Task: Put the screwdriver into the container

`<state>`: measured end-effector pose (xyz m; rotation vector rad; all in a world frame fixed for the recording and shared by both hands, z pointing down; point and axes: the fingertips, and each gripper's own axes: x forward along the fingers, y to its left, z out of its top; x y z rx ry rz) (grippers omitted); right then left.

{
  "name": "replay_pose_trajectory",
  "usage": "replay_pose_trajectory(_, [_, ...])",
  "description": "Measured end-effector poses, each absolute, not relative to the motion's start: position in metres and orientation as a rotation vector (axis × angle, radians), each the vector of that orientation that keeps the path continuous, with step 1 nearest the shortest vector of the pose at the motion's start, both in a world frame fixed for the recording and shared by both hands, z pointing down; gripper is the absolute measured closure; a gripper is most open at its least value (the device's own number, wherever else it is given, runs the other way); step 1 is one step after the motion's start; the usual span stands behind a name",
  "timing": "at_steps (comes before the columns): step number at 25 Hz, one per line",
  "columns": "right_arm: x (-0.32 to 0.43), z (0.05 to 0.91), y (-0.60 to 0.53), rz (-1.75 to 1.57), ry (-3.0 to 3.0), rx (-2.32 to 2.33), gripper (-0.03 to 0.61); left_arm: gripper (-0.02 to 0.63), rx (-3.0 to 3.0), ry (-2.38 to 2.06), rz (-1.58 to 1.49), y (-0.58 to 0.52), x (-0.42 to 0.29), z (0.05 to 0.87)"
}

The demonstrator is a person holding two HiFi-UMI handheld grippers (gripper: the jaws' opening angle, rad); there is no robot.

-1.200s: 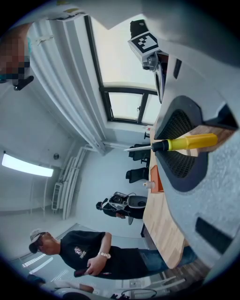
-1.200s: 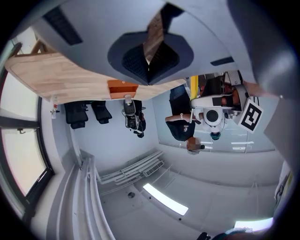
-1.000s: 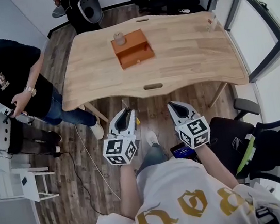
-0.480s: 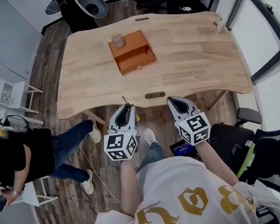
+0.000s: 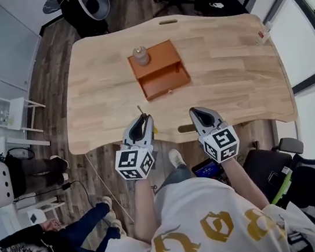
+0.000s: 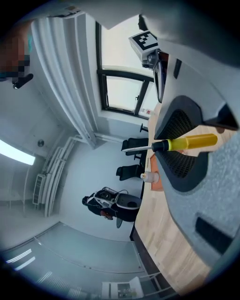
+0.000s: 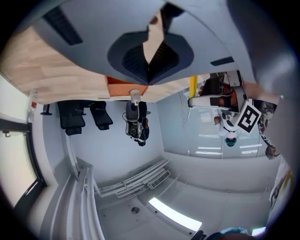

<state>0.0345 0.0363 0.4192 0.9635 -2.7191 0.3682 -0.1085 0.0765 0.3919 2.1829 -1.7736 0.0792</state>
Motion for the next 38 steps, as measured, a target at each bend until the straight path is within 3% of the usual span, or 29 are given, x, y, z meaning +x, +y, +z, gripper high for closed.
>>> replay_pose_trajectory(13, [-0.051, 0.436, -0.04, 0.376, -2.67, 0.942, 0.569, 0.538, 2.205, -1.71, 0.08, -0.017, -0.185, 0.404])
replay_pose_trajectory(38, [-0.036, 0.424, -0.101, 0.405, -2.693, 1.099, 0.569, 0.538, 2.305, -1.639, 0.123, -0.083, -0.171, 0.389])
